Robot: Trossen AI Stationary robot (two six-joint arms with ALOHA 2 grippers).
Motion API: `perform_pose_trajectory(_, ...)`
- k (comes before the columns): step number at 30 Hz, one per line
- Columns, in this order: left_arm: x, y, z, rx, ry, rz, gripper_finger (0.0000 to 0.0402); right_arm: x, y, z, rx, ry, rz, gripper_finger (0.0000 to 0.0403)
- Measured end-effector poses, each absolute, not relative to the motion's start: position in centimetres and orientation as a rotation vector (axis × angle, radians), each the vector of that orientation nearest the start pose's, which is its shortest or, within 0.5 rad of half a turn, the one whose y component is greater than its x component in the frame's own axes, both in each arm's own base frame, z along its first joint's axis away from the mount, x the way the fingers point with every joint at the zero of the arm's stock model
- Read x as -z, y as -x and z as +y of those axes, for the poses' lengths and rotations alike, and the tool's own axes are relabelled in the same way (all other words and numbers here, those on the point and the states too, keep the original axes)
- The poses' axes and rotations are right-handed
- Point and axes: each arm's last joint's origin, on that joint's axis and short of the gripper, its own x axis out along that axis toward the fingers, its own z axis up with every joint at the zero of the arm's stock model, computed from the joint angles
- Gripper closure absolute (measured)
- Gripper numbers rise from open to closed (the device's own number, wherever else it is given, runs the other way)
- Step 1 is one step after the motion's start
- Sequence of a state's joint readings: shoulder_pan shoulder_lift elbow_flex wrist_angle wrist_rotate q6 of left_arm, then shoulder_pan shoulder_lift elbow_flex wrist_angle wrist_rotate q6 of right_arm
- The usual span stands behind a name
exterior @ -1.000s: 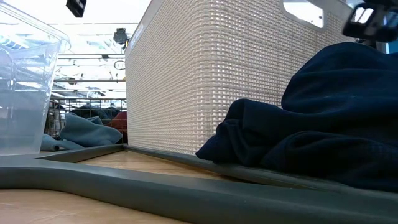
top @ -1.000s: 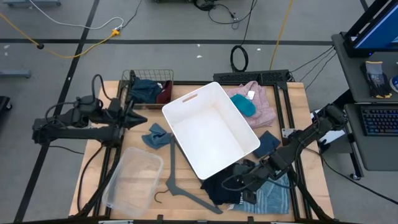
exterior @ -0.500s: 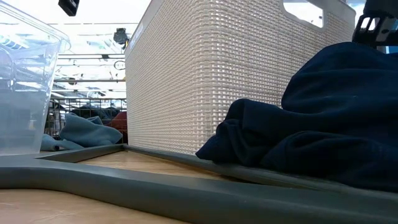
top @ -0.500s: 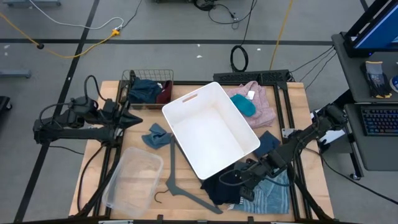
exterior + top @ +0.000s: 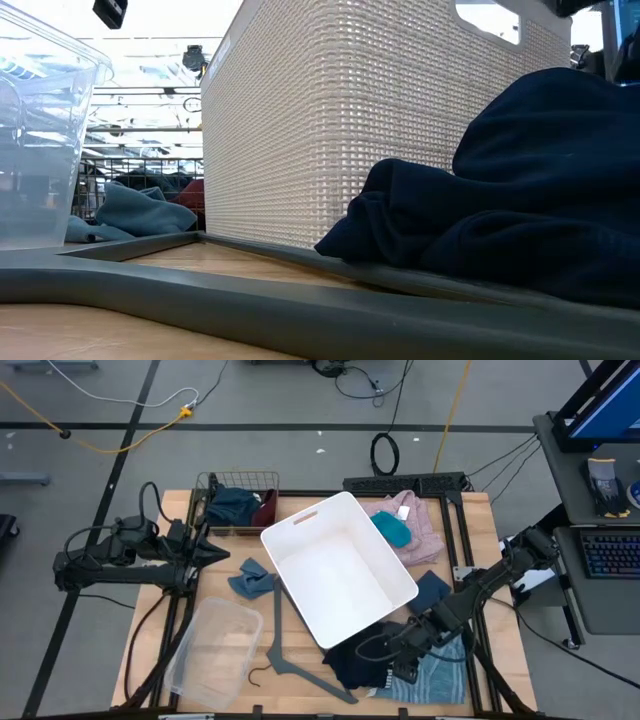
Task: Pick & Place Cloths
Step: Put the blue boxer shorts into the mesh basket
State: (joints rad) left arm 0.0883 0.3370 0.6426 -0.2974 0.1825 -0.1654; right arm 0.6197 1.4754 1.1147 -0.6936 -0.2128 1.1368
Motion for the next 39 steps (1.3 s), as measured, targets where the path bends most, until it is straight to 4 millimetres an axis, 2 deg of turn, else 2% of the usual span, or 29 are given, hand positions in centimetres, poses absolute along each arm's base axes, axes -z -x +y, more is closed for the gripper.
perform_pose_trajectory(8,-32.3,-8.3,0.2,0.095,0.166,-0.001,0.0391,-25.3,-23.6,17.5,-0.063,-0.755,1.316,0.0233)
perform_pose_trajectory(16,-32.3,-8.3,0.2,0.095,0.184,-0.001,0.0395,-25.3,-24.0,17.3,0.005,-0.711,1.207,0.0233)
perform_pose_trajectory(24,-32.3,-8.3,0.2,0.095,0.185,-0.002,0.0399,-22.9,-24.2,17.4,-0.036,-0.76,1.125,0.0234)
perform_pose_trajectory(30,-32.3,-8.3,0.2,0.095,0.192,-0.001,0.0388,-21.2,-24.1,17.5,-0.084,-0.855,1.087,0.0234)
perform_pose_trajectory(39,-32.3,-8.3,0.2,0.094,0.192,-0.001,0.0393,-19.9,-24.0,17.5,-0.111,-1.0,1.041,0.0234)
